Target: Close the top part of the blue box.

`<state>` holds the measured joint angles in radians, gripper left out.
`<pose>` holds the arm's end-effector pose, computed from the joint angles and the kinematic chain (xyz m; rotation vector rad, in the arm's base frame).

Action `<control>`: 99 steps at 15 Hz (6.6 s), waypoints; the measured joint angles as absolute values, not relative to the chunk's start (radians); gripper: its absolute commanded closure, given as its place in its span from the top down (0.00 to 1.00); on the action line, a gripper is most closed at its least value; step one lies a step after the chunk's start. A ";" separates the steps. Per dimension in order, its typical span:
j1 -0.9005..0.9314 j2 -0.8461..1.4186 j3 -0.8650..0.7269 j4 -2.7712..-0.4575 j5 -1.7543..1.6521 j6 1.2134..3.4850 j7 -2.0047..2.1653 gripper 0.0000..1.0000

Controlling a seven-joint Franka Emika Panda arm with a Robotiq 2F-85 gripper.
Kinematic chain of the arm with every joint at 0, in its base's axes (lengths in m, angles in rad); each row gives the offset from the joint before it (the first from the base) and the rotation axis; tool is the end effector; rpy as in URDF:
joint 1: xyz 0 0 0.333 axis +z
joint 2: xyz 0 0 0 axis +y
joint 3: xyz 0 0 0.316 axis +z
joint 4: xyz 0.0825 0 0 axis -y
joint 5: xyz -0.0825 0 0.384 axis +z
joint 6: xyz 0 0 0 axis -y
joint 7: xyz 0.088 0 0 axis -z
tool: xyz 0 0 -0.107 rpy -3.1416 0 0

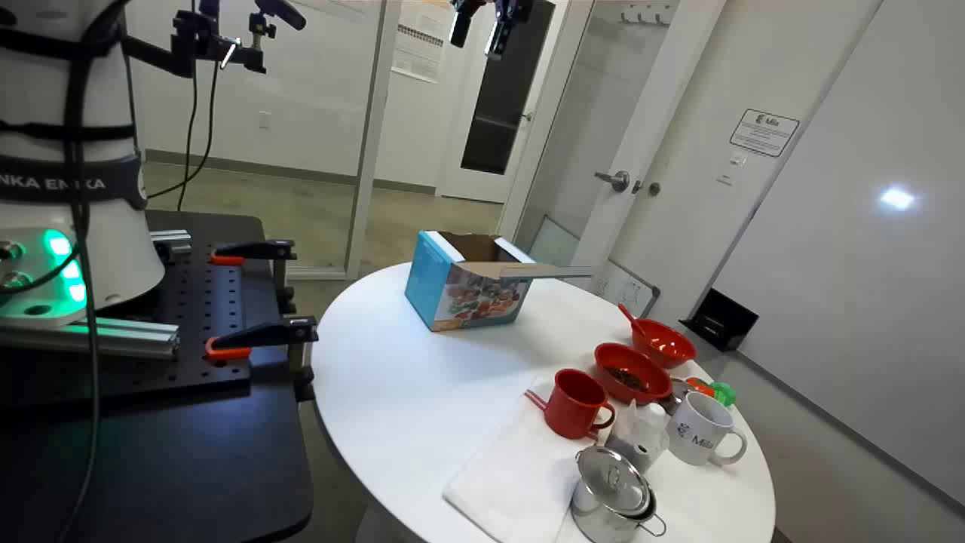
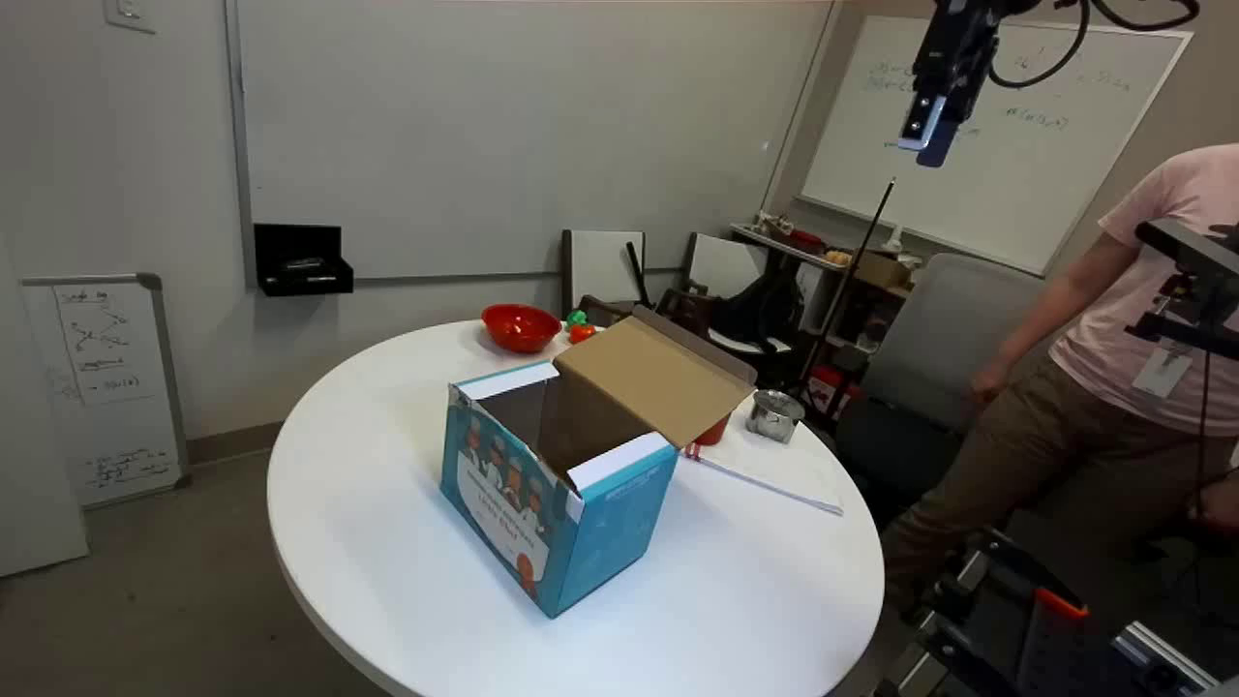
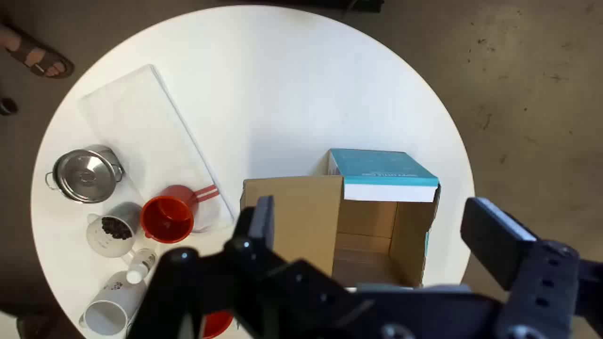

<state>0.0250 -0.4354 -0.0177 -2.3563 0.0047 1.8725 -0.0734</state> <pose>0.4132 0.0029 0.4889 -3.1247 -0.1267 0.0752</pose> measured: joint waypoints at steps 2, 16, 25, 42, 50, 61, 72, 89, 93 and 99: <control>0.025 -0.435 -0.018 -2.356 0.005 1.873 -0.073 1.00; 0.055 -0.222 -0.179 -2.237 0.266 1.863 -0.742 1.00; -0.073 0.160 -0.188 -2.003 0.582 1.633 -1.190 1.00; -0.236 0.415 -0.115 -1.859 0.688 1.317 -1.314 1.00; -0.249 0.419 -0.126 -1.851 0.765 1.559 -1.231 1.00; -0.330 0.511 -0.133 -1.803 0.857 1.624 -1.163 1.00; -0.368 0.722 -0.122 -1.641 0.883 1.620 -1.126 1.00; -0.398 0.915 -0.058 -1.471 0.883 1.538 -1.082 1.00; -0.398 0.935 -0.040 -1.444 0.883 1.500 -1.082 1.00; -0.388 0.910 -0.001 -1.418 0.883 1.434 -1.083 1.00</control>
<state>-0.3883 0.9100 -0.0009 -1.4178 0.8828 1.4343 -1.0831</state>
